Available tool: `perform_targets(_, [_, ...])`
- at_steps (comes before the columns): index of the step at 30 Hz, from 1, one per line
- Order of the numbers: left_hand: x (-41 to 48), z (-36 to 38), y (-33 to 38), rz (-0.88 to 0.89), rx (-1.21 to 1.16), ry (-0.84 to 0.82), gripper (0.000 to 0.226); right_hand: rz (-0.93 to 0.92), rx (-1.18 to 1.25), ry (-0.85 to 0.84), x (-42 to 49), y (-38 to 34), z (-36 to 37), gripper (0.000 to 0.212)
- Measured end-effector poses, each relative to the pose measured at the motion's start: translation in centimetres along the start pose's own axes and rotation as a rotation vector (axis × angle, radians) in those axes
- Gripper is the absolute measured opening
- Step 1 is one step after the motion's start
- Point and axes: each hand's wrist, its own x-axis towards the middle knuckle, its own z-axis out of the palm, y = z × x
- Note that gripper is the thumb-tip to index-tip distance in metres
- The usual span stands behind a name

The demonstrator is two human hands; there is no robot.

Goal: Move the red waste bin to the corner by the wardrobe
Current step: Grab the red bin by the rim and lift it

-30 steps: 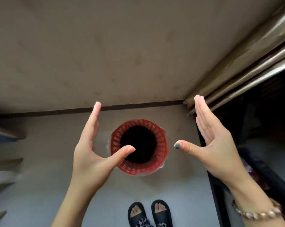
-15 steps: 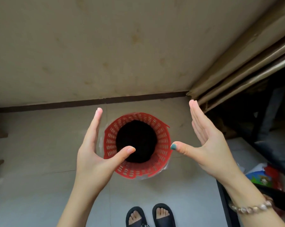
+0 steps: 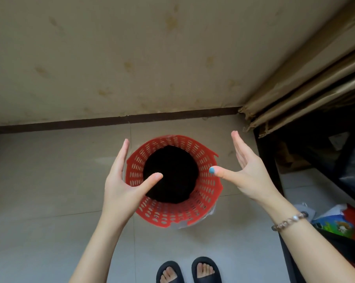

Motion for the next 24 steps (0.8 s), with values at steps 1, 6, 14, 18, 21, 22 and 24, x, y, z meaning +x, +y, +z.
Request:
perform_targets(1, [0.5, 0.2, -0.6, -0.024, 0.003, 0.003, 0.105, 0.017, -0.013, -0.001, 0.7, 0.5, 0.3, 0.133])
perform_targets(6, [2.1, 1.5, -3.8, -0.150, 0.038, 0.002, 0.113, 0.119, -0.062, 0.023, 3.8, 3.7, 1.4, 0.137])
perform_targets(14, [2.3, 2.5, -9.2, -0.246, 0.076, -0.048, 0.098, 0.372, -0.086, -0.024, 6.0, 10.4, 2.8, 0.136])
perform_targets(18, [2.8, 2.9, -12.4, -0.323, 0.183, -0.055, 0.115, 0.432, -0.085, -0.017, 6.7, 12.5, 3.2, 0.139])
perform_targets(21, [3.3, 3.1, -13.9, -0.393, 0.197, -0.076, 0.119, 0.450, -0.088, -0.032, 7.2, 13.4, 3.5, 0.136])
perform_targets(22, [3.6, 3.2, -14.3, -0.409, 0.191, -0.088, 0.117, 0.457, -0.092, -0.043, 7.3, 13.7, 3.6, 0.135])
perform_targets(24, [4.0, 3.5, -14.6, -0.434, 0.175, -0.105, 0.108, 0.477, -0.109, -0.073, 7.6, 14.2, 3.7, 0.129])
